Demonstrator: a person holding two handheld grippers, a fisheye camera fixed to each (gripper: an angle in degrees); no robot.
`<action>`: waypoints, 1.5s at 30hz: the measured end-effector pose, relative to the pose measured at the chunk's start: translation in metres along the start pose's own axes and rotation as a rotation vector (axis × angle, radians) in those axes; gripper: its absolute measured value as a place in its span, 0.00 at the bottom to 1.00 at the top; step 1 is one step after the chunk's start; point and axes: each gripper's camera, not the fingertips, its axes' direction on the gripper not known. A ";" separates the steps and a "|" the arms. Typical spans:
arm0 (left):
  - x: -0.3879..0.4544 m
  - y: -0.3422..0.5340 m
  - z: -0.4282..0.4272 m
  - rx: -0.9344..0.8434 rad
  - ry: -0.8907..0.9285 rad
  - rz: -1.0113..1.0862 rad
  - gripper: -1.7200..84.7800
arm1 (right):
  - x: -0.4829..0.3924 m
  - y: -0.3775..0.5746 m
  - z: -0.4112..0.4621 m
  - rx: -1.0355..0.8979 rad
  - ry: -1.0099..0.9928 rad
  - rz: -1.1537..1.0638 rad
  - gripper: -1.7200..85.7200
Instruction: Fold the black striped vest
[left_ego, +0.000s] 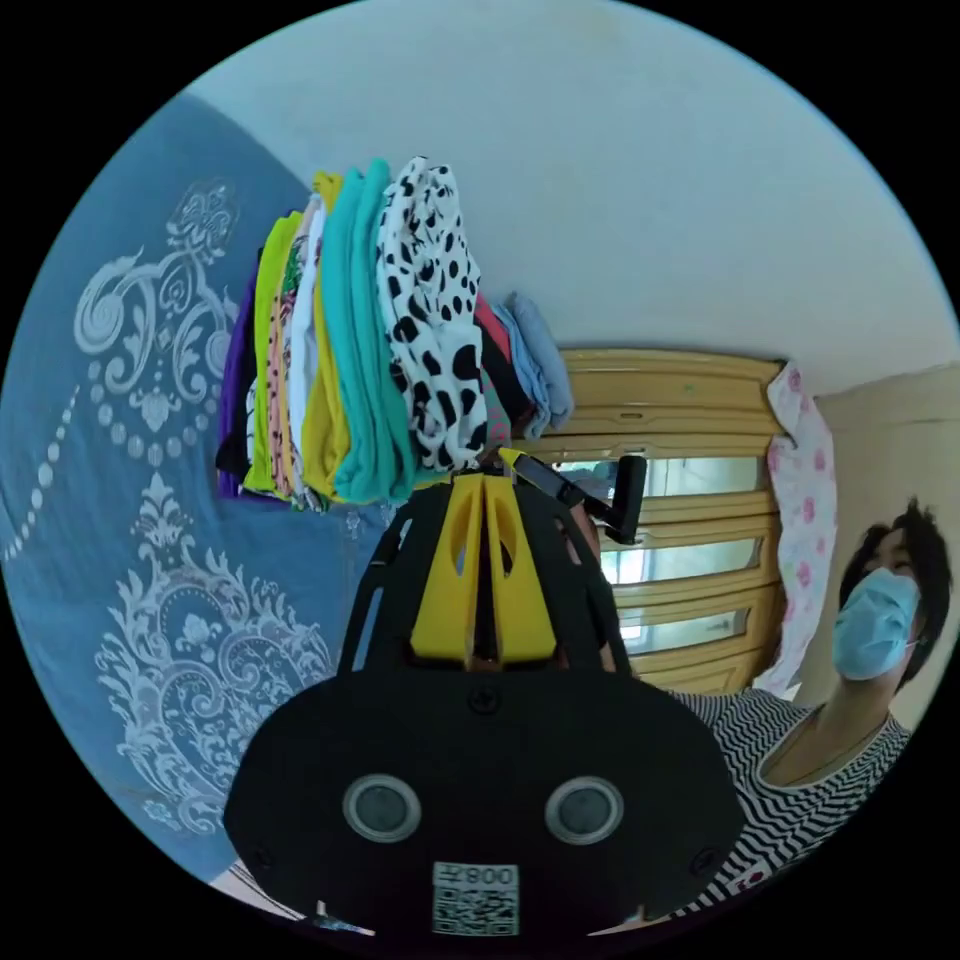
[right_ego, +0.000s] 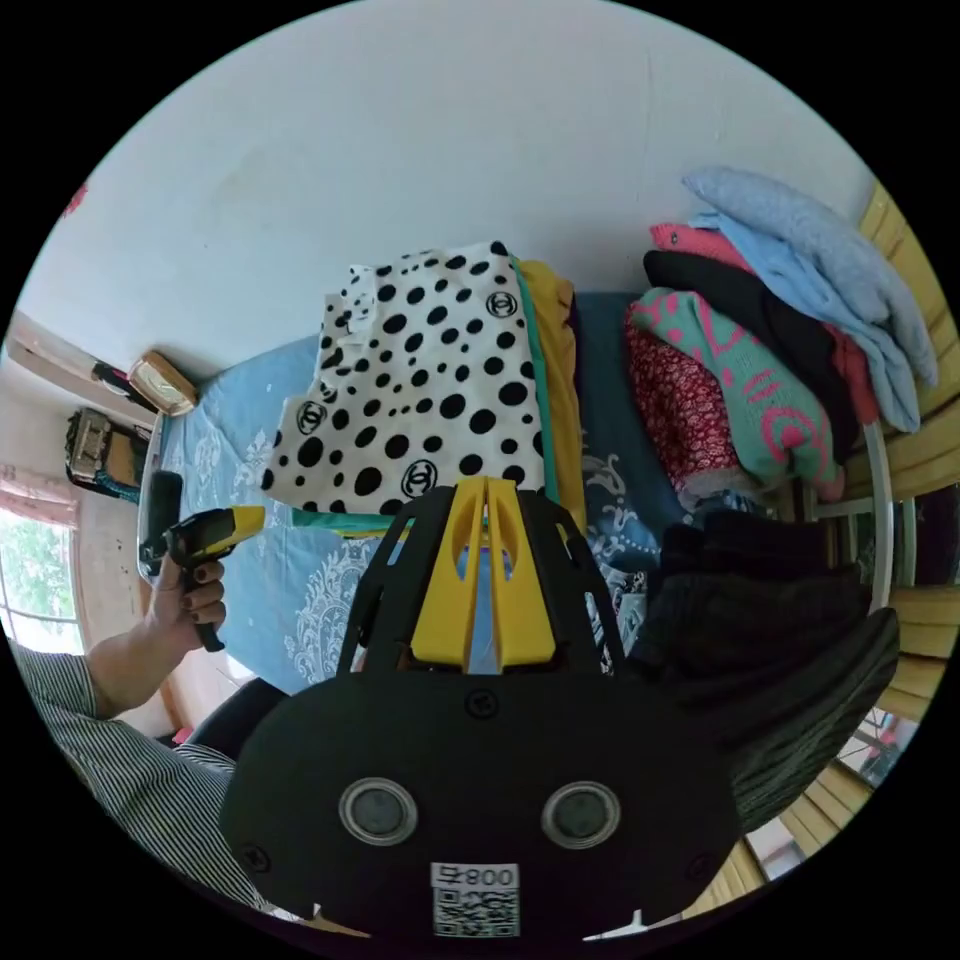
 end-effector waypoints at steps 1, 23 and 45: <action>-0.003 -0.002 0.006 -0.008 -0.021 0.012 0.02 | -0.001 -0.001 0.008 -0.020 0.009 0.004 0.02; -0.154 0.190 0.074 -0.565 -0.822 0.162 0.02 | -0.081 0.156 0.093 -0.257 -0.045 0.054 0.02; -0.318 0.292 0.165 -0.898 -0.717 0.018 0.02 | -0.118 0.356 0.042 -0.138 0.018 0.342 0.03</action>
